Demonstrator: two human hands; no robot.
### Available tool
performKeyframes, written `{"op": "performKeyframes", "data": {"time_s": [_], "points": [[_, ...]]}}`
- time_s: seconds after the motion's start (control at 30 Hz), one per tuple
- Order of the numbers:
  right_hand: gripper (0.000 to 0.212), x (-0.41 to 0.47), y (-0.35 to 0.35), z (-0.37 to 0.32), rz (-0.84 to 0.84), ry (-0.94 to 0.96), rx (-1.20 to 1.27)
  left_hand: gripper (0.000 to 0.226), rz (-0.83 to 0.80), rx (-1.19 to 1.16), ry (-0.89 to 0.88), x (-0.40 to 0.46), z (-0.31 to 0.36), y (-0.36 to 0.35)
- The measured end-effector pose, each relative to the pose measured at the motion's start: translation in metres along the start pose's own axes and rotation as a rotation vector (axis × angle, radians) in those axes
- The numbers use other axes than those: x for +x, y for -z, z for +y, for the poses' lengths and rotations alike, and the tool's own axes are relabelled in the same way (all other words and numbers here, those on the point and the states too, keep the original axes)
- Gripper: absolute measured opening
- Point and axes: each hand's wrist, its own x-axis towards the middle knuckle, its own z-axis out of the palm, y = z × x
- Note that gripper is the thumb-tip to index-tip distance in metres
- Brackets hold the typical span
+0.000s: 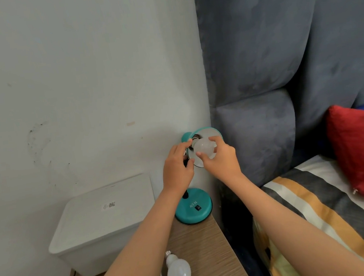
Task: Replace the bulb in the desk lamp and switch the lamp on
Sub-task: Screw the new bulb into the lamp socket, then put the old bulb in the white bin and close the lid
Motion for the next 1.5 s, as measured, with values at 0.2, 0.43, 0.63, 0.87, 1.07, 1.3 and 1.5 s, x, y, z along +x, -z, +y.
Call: {"op": "performKeyframes", "data": {"time_s": [0.2,0.43,0.63,0.87,1.07,1.3,1.5], "points": [[0.067,-0.001,0.001,-0.004,-0.067,0.058,-0.103,0.050,0.000,-0.028,0.007,-0.001,0.001,0.001],[0.057,0.002,0.004,-0.005,-0.080,0.146,-0.174,0.050,-0.002,-0.029,0.017,-0.001,0.001,0.002],[0.058,0.003,0.004,0.000,-0.082,0.167,-0.150,0.049,-0.004,-0.026,0.022,-0.002,0.002,0.003],[0.058,0.006,0.009,0.001,-0.069,0.137,-0.098,0.048,0.000,-0.007,0.011,-0.001,0.002,0.001],[0.060,0.003,0.009,0.000,-0.080,0.113,-0.093,0.050,-0.016,0.007,0.028,-0.003,0.005,0.004],[0.043,-0.026,0.002,-0.012,0.198,0.173,-0.051,0.062,-0.068,-0.031,0.143,-0.031,0.016,0.021],[0.029,-0.077,-0.037,-0.030,0.080,0.389,0.009,0.059,-0.010,0.096,0.276,-0.081,-0.016,0.073]]}}
